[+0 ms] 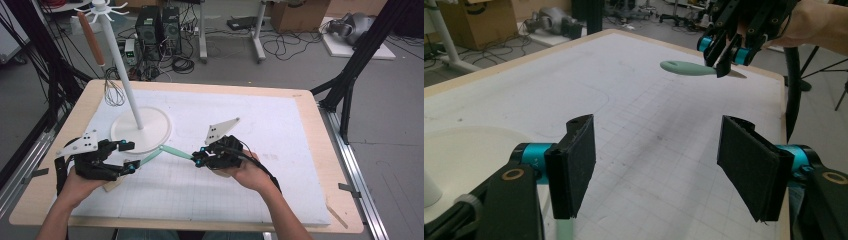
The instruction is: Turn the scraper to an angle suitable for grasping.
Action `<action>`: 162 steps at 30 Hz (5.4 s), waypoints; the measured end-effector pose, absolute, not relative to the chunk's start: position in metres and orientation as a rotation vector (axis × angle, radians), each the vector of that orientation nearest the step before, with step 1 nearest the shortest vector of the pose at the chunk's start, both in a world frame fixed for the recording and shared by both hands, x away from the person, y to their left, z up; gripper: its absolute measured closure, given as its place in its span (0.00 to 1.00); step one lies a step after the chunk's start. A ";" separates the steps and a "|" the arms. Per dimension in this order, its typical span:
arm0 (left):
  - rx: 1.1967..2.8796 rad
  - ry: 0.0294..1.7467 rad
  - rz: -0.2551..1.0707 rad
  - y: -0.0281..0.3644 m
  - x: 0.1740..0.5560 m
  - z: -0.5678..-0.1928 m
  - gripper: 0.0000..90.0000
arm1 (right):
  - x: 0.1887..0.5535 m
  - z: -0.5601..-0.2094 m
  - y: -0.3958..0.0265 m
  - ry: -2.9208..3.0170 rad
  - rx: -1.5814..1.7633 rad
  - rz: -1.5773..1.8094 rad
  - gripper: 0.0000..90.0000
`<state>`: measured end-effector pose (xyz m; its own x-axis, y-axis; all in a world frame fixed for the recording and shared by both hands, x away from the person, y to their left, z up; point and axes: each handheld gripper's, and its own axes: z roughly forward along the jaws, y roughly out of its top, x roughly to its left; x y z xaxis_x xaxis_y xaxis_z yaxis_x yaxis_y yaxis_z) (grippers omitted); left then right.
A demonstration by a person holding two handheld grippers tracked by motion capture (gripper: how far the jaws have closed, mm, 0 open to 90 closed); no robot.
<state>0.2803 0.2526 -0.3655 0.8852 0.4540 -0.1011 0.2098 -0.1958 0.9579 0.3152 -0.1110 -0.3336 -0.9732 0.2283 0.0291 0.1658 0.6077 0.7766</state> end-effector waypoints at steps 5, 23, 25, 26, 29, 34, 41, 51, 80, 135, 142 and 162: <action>1.778 0.483 0.223 0.249 0.279 -0.364 0.39 | 0.313 -0.327 -0.104 2.738 0.300 1.341 0.90; 1.773 0.427 0.150 0.233 0.277 -0.362 0.44 | 0.305 -0.316 -0.078 2.737 0.208 1.406 0.89; 1.772 0.424 0.142 0.231 0.277 -0.363 0.45 | 0.305 -0.316 -0.075 2.735 0.197 1.410 0.89; 1.772 0.419 0.141 0.230 0.277 -0.363 0.45 | 0.305 -0.316 -0.074 2.733 0.189 1.409 0.89; 1.775 0.414 0.132 0.229 0.277 -0.363 0.47 | 0.305 -0.317 -0.071 2.735 0.183 1.410 0.89; 1.773 0.402 0.117 0.227 0.276 -0.363 0.49 | 0.304 -0.318 -0.068 2.745 0.182 1.407 0.89; 1.774 0.392 0.095 0.225 0.276 -0.363 0.54 | 0.303 -0.320 -0.063 2.750 0.165 1.408 0.89; 1.766 0.394 0.073 0.225 0.277 -0.362 0.60 | 0.302 -0.323 -0.057 2.745 0.148 1.417 0.89; 1.761 0.407 0.040 0.225 0.278 -0.362 0.69 | 0.297 -0.324 -0.050 2.728 0.101 1.388 0.89; 1.708 0.357 0.054 0.228 0.274 -0.343 0.91 | 0.301 -0.346 -0.019 2.820 0.046 1.388 0.81; 1.701 0.349 0.059 0.227 0.272 -0.343 0.91 | 0.301 -0.347 -0.018 2.833 0.040 1.405 0.93; 1.687 0.363 0.048 0.225 0.274 -0.344 0.86 | 0.303 -0.344 -0.019 2.796 0.092 1.530 0.94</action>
